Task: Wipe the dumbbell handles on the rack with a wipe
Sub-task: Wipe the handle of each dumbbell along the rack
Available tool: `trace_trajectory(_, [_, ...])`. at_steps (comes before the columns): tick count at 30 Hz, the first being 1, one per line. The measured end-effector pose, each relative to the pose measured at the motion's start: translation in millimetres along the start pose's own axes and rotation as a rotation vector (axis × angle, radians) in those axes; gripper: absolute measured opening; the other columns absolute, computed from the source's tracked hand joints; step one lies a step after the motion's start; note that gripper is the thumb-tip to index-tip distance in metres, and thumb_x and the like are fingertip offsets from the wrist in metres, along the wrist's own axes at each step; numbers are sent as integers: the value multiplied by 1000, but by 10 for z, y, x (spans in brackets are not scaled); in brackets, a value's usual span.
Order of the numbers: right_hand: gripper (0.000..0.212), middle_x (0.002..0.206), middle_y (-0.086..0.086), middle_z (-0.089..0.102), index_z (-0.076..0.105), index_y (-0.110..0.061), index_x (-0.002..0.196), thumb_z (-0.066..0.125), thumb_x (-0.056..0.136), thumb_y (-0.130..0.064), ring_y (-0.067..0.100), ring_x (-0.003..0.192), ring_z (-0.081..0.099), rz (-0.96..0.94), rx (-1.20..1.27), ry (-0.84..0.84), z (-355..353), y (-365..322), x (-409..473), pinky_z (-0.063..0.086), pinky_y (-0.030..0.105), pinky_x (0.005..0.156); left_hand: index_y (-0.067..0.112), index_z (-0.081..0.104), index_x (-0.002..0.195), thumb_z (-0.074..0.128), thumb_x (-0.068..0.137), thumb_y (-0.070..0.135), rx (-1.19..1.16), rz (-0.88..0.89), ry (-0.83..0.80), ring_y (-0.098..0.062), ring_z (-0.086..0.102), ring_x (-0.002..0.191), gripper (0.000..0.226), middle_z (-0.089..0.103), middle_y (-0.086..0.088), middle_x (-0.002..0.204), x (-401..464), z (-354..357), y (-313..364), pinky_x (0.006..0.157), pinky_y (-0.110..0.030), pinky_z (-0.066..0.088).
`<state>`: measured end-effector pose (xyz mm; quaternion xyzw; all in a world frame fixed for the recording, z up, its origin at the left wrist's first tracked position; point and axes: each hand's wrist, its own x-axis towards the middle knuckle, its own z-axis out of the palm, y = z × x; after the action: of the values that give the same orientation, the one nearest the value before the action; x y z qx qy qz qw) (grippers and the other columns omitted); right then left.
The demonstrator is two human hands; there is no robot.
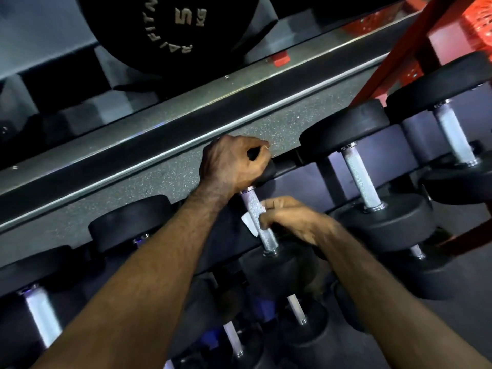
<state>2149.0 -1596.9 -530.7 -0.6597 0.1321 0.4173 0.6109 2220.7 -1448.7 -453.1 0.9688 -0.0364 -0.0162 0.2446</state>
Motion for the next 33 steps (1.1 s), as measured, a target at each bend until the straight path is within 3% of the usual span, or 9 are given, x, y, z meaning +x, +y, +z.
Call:
trace_trajectory(3, [45, 91, 20, 69, 77, -2, 105, 62, 63, 2, 27, 75, 59, 59, -70, -146, -106, 134, -56, 49, 34, 70, 50, 79, 114, 41, 83, 63, -6, -22, 5, -19, 75, 103, 51, 79, 17, 112, 4, 25, -13, 88, -32, 58])
trace_trajectory(7, [45, 88, 16, 66, 74, 2, 102, 44, 76, 25, 17, 65, 51, -117, 154, 4, -56, -123, 69, 41, 16, 50, 48, 80, 112, 42, 83, 61, -11, -23, 4, -18, 75, 99, 50, 80, 16, 108, 1, 22, -12, 87, -31, 58])
trace_trajectory(9, [39, 85, 16, 66, 78, -6, 95, 48, 86, 18, 18, 64, 48, -133, 120, 7, -69, -79, 19, 38, 17, 50, 48, 80, 113, 43, 83, 61, -8, -28, -2, -17, 75, 98, 49, 80, 16, 108, 6, 3, 7, 86, -31, 58])
trace_trajectory(11, [30, 90, 15, 75, 81, -7, 99, 54, 95, 6, 21, 72, 57, -94, 29, -20, -106, 82, -117, 46, 24, 64, 49, 80, 114, 44, 84, 61, 6, -32, -7, -18, 75, 97, 48, 80, 18, 110, 16, 3, 4, 87, -30, 57])
trace_trajectory(14, [31, 98, 15, 80, 80, -8, 104, 55, 96, 7, 20, 82, 68, -72, 92, 43, -103, 189, -216, 55, 26, 76, 48, 80, 114, 44, 85, 61, 24, -29, -6, -17, 75, 96, 48, 79, 20, 113, 13, 31, -29, 87, -31, 58])
trace_trajectory(18, [13, 94, 7, 81, 81, -13, 99, 78, 89, -6, 14, 82, 72, -227, 144, 197, 2, 40, -117, 58, 28, 82, 48, 80, 113, 47, 88, 56, 41, -10, 5, -17, 74, 92, 43, 80, 19, 109, 15, 36, -31, 83, -27, 54])
trace_trajectory(22, [21, 82, -5, 80, 80, -18, 94, 88, 75, -12, 8, 78, 76, -188, -69, 388, 121, 176, -263, 64, 33, 79, 45, 82, 111, 56, 91, 50, 30, 0, 41, -21, 70, 80, 34, 81, 11, 96, -11, 21, -36, 72, -22, 40])
trace_trajectory(26, [24, 80, -6, 78, 77, -18, 92, 89, 71, -17, 7, 75, 74, -307, -90, 493, 268, -4, -169, 63, 33, 76, 44, 82, 112, 53, 90, 51, 31, -1, 25, -19, 69, 83, 37, 81, 9, 96, -30, 19, -36, 72, -22, 39])
trace_trajectory(33, [35, 75, -10, 71, 63, -25, 82, 91, 64, -35, 5, 67, 68, -176, -355, 494, 253, 197, -373, 59, 40, 68, 45, 82, 113, 48, 86, 55, 15, -17, 15, -20, 74, 88, 44, 81, 12, 104, 4, 28, -41, 80, -27, 53])
